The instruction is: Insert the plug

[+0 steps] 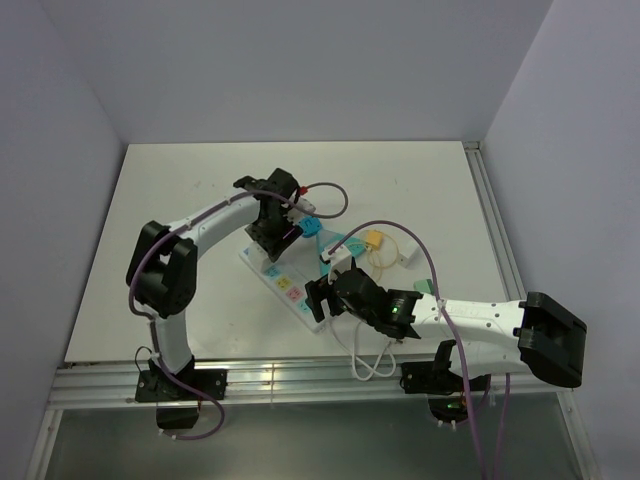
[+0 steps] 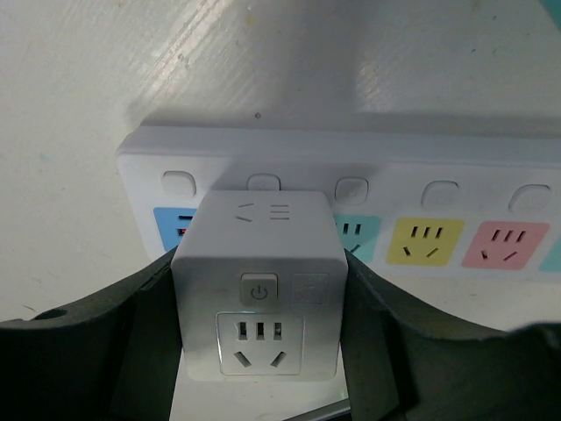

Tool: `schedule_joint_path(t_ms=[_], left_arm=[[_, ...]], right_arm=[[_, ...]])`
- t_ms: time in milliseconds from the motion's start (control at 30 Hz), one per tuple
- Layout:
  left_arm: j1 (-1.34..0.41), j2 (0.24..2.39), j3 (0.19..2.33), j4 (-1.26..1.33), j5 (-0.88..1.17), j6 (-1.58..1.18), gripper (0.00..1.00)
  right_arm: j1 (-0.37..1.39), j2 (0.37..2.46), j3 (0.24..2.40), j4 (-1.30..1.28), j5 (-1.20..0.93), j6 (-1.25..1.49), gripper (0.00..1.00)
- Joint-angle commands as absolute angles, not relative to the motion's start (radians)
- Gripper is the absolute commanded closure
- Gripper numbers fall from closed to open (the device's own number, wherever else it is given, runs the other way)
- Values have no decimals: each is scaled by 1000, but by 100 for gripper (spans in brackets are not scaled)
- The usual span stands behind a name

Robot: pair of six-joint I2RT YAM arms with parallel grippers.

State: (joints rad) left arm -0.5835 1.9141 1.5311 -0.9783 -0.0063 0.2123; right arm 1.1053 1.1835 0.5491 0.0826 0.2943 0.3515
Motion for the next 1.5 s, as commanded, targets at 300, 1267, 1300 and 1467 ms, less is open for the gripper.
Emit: schedule_joint_path(t_ms=[300, 1267, 1300, 1467], left_arm=[[-580, 1750, 1235, -784, 40, 83, 100], [-675, 1459, 877, -368, -132, -291, 100], [-680, 1463, 876, -367, -140, -301, 100], [-703, 1463, 865, -364, -173, -359, 100]], right_arm=[[1097, 1187, 552, 120, 293, 357, 9], [1104, 1456, 712, 41, 267, 305, 36], [1103, 1460, 721, 37, 267, 305, 38], [1104, 1486, 732, 14, 288, 316, 50]])
